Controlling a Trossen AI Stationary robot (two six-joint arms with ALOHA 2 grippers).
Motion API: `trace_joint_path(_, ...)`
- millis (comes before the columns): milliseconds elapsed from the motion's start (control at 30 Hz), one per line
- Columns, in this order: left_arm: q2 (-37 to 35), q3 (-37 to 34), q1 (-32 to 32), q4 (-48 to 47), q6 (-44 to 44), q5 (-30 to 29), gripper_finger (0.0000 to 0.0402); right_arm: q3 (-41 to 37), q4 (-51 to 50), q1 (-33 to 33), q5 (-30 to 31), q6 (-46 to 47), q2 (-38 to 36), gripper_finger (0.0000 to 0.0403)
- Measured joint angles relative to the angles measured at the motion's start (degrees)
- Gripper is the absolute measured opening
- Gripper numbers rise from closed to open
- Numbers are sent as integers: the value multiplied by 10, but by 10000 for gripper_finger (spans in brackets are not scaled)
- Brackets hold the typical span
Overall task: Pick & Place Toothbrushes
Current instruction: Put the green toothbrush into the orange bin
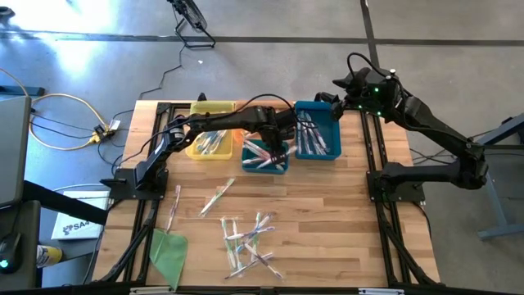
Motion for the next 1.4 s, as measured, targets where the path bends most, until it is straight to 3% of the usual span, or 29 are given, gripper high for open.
trace_joint_path(167, 0, 0, 0, 0, 16, 0, 215, 0, 0, 0, 0, 0, 0, 258)
trace_joint_path(800, -1, 0, 0, 70, 20, -10, 217, 0, 0, 0, 0, 0, 0, 258)
trace_joint_path(967, -1, 0, 0, 88, 63, -16, 217, 0, 0, 0, 0, 5, 0, 258)
trace_joint_path(1400, -39, -1, -44, 73, 125, -190, 217, 0, 0, 0, 0, 7, 0, 258)
